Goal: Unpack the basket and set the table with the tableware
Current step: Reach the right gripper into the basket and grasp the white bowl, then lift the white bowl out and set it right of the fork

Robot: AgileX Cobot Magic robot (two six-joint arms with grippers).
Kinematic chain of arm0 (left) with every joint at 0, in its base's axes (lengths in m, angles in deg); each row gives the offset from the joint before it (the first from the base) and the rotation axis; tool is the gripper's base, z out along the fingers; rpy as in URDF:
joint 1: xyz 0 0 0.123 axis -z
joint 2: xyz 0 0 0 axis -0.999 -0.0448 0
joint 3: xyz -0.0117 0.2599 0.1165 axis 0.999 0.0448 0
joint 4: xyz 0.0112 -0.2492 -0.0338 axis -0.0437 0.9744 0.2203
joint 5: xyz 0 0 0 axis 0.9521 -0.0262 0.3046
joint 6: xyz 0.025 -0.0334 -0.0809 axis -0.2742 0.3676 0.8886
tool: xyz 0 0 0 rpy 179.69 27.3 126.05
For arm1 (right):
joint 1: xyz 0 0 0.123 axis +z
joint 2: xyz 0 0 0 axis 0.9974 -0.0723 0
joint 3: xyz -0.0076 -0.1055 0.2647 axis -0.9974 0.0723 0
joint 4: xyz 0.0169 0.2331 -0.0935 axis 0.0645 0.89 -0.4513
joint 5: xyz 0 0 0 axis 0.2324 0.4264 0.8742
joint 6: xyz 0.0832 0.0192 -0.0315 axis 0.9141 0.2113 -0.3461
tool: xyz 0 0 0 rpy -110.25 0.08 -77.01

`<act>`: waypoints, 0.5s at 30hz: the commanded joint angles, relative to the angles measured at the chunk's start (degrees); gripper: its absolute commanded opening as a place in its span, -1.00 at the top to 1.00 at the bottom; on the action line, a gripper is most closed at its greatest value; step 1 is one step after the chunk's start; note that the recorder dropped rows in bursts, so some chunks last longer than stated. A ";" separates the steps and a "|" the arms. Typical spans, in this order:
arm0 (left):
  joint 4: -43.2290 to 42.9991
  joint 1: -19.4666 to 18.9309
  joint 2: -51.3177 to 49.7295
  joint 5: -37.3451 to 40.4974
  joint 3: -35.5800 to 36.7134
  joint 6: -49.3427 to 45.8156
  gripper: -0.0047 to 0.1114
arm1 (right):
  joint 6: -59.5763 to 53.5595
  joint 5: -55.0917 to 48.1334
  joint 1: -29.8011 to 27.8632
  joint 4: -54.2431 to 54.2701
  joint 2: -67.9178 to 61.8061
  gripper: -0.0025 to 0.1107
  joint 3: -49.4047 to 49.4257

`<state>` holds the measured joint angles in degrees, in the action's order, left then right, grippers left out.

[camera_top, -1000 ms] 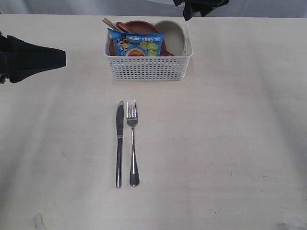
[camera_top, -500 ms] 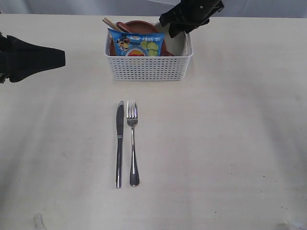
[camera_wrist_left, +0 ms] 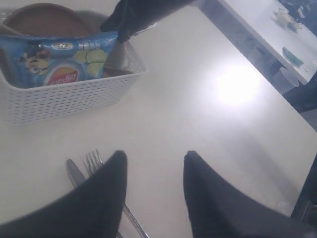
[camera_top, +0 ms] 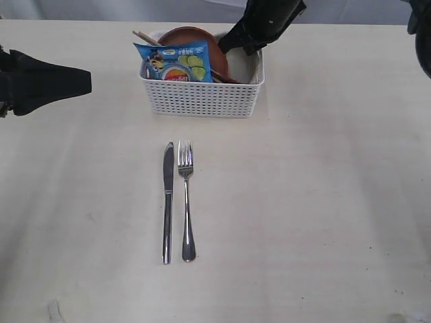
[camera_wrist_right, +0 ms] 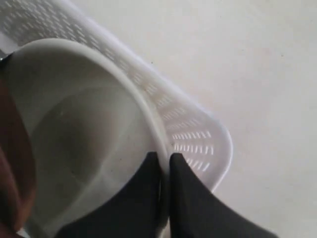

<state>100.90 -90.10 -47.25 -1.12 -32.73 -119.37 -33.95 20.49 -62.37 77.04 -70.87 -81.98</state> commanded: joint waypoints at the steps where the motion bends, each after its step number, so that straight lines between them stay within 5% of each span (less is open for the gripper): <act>1: -0.02 -0.14 -0.01 0.13 0.26 0.79 0.30 | 4.68 -1.94 0.09 -4.56 0.91 0.96 -4.71; 15: -0.02 -0.14 -0.01 1.48 0.26 0.90 0.30 | 8.24 -11.82 0.09 -15.95 1.27 0.96 -12.71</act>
<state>100.68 -90.10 -47.25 -0.33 -32.73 -118.78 -26.78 11.01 -62.12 65.34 -70.68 -94.37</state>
